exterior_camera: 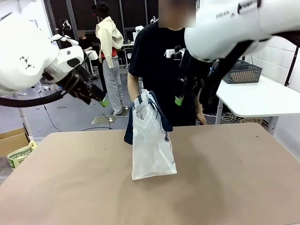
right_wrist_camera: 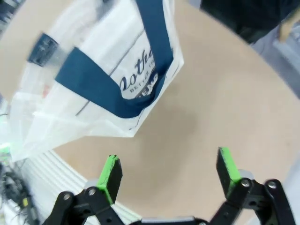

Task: Transfer purchased items from the store into the shopping bag.
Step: Open the Reusable shopping bag in the center of the table.

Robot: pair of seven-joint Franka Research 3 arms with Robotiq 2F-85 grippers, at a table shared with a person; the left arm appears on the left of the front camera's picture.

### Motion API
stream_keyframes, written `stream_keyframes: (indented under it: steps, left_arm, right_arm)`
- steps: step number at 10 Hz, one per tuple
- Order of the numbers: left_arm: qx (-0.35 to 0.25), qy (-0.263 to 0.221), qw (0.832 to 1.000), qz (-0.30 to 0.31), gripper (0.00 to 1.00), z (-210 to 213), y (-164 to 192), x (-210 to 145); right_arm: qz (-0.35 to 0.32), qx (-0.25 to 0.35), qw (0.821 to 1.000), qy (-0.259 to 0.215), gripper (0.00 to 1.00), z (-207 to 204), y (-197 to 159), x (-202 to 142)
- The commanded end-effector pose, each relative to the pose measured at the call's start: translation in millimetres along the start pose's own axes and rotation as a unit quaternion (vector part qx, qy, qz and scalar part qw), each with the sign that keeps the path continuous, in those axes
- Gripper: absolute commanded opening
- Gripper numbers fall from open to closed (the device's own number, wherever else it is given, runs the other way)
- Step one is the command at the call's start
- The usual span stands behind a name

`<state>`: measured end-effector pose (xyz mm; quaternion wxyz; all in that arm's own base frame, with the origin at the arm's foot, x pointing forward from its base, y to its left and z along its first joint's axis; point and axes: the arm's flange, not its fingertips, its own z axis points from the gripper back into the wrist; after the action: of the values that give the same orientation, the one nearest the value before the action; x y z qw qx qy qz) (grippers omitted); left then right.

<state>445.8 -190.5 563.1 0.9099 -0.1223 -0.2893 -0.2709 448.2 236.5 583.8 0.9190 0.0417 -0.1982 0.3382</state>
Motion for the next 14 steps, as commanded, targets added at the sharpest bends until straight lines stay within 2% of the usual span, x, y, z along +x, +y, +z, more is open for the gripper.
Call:
stream_keyframes:
  steps: [1, 2, 4, 5, 7, 9, 10, 14]
  left_arm:
    - [-0.038, 0.014, 0.999, 0.005, 1.00, -11.6, -3.8, 24.5]
    - [0.000, 0.000, 1.000, 0.000, 1.00, 0.0, 0.0, 0.0]
    - [0.000, 0.000, 1.000, 0.000, 1.00, 0.0, 0.0, 0.0]
    - [-0.010, 0.005, 1.000, 0.004, 1.00, -4.9, -4.8, 13.3]
    - [-0.048, 0.072, 0.995, 0.047, 1.00, -11.9, -20.0, 35.4]
    - [-0.049, 0.133, 0.983, 0.114, 1.00, -16.6, -29.3, 60.3]
    - [-0.044, 0.144, 0.978, 0.146, 1.00, -18.1, -33.0, 70.2]
    - [-0.086, 0.182, 0.965, 0.169, 1.00, -42.3, -43.8, 90.4]
  right_arm:
    - [-0.014, -0.012, 1.000, 0.014, 1.00, 1.9, -2.4, 27.7]
    - [0.000, 0.000, 1.000, 0.000, 1.00, 0.0, 0.0, 0.0]
    - [0.000, 0.000, 1.000, 0.000, 1.00, 0.0, 0.0, 0.0]
    - [0.000, 0.000, 1.000, 0.000, 1.00, 0.0, 0.0, 0.0]
    - [-0.026, 0.025, 0.999, 0.017, 1.00, 4.4, 6.3, 28.8]
    - [-0.087, 0.038, 0.994, 0.053, 1.00, -2.5, 9.2, 73.8]
    - [-0.112, 0.041, 0.991, 0.058, 1.00, -4.0, 8.5, 92.6]
    - [-0.153, 0.043, 0.985, 0.067, 1.00, -31.0, 19.1, 141.6]
